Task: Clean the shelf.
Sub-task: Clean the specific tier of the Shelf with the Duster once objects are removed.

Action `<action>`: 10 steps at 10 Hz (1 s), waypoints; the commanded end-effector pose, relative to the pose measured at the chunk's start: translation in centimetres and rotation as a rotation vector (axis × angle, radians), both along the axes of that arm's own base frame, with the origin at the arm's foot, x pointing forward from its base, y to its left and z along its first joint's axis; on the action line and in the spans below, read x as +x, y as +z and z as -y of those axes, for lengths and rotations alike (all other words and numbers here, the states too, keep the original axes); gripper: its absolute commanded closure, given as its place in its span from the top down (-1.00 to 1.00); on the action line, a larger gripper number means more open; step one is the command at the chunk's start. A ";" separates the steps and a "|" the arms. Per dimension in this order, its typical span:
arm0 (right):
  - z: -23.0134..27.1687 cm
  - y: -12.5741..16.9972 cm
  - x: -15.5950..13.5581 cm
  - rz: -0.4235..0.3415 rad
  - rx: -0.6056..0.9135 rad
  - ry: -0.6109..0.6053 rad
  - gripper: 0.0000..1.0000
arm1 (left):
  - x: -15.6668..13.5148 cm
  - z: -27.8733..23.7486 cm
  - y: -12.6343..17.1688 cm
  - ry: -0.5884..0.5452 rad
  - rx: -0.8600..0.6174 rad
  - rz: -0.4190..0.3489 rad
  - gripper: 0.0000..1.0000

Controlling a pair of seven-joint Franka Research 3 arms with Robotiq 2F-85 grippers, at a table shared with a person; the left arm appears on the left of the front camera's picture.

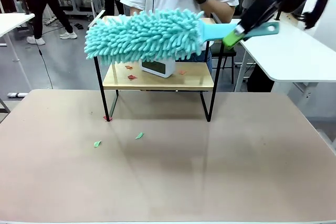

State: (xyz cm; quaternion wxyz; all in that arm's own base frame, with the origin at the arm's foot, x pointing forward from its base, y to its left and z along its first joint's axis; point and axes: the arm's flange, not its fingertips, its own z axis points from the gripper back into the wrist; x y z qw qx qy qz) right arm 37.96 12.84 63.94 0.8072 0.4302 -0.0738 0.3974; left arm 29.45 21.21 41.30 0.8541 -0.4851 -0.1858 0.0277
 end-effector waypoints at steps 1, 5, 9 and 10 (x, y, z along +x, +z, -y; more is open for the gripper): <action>6.7 1.1 -1.4 -0.005 0.105 -0.068 -0.76 | 0.2 0.1 0.0 -0.005 -0.017 0.036 1.00; 20.9 -1.4 -3.5 -0.031 0.274 -0.431 -0.76 | 0.2 0.1 0.0 -0.005 -0.017 0.036 1.00; 31.1 -10.7 -3.1 -0.241 0.461 -0.705 -0.76 | 0.2 0.1 0.0 -0.005 -0.017 0.036 1.00; 31.9 -12.5 -3.0 -0.280 0.462 -0.750 -0.76 | 0.2 0.1 0.0 -0.005 -0.017 0.036 1.00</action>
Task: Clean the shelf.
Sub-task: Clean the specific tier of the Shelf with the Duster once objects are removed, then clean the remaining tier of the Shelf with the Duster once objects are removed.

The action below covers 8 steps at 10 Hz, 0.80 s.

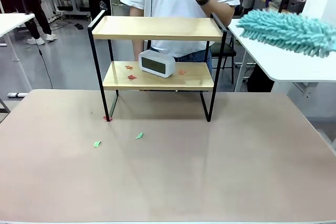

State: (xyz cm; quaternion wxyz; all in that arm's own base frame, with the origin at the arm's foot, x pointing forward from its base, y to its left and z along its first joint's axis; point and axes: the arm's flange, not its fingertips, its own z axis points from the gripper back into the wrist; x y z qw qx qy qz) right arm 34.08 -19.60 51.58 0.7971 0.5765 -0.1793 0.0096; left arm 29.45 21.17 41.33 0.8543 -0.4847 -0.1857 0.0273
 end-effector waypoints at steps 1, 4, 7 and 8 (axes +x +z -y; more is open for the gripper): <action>-0.4 -1.4 1.2 0.006 0.076 -0.054 -0.76 | 0.2 0.0 0.0 -0.004 -0.018 0.036 1.00; 0.6 -1.8 0.4 -0.030 0.038 -0.032 -0.76 | 0.2 0.0 0.0 -0.004 -0.018 0.036 1.00; 0.6 -1.8 0.4 -0.030 0.038 -0.032 -0.76 | 0.2 0.0 0.0 -0.004 -0.018 0.036 1.00; 0.6 -1.8 0.4 -0.030 0.038 -0.032 -0.76 | 0.2 0.0 0.0 -0.004 -0.018 0.036 1.00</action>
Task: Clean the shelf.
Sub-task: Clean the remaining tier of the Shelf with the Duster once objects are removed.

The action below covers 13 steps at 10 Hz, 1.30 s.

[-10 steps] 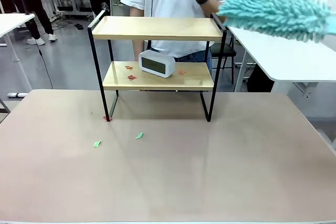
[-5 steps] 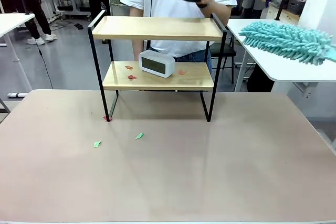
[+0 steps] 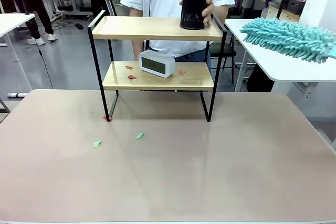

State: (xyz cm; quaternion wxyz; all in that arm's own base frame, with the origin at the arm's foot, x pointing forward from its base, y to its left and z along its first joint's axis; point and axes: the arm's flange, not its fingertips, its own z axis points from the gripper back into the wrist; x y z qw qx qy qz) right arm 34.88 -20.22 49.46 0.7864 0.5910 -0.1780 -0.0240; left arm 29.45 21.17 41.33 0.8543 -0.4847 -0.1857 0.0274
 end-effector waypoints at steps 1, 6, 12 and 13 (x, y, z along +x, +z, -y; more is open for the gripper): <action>-0.1 0.4 -0.4 0.007 -0.009 0.015 -0.76 | 0.2 0.0 0.0 -0.004 -0.018 0.036 1.00; -0.1 0.4 -0.4 0.007 -0.009 0.015 -0.76 | 0.2 0.0 0.0 -0.004 -0.018 0.036 1.00; -0.1 0.4 -0.4 0.007 -0.009 0.015 -0.76 | 0.2 0.0 0.0 -0.004 -0.018 0.036 1.00; -0.1 0.4 -0.4 0.007 -0.009 0.015 -0.76 | 0.2 0.0 0.0 -0.004 -0.018 0.036 1.00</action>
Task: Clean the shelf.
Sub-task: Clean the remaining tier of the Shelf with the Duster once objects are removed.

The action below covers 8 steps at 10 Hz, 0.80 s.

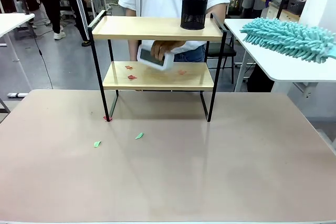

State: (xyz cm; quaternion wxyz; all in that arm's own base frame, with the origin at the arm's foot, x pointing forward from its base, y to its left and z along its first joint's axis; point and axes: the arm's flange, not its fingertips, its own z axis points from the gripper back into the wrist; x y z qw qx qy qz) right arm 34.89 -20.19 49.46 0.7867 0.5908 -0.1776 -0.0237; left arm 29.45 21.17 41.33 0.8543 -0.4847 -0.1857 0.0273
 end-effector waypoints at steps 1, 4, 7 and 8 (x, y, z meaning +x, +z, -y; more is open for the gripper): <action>0.0 0.4 -0.4 0.008 -0.009 0.014 -0.76 | 0.2 0.0 0.0 -0.004 -0.018 0.036 1.00; 0.0 0.0 0.0 0.000 0.000 0.000 -0.76 | 0.2 0.0 0.0 -0.004 -0.018 0.036 1.00; 1.0 1.9 -5.8 -0.035 -0.035 0.069 -0.76 | 0.2 0.0 0.0 -0.004 -0.018 0.036 1.00; 0.9 2.7 -8.5 -0.042 -0.072 0.076 -1.00 | 0.2 0.0 0.0 -0.004 -0.018 0.036 1.00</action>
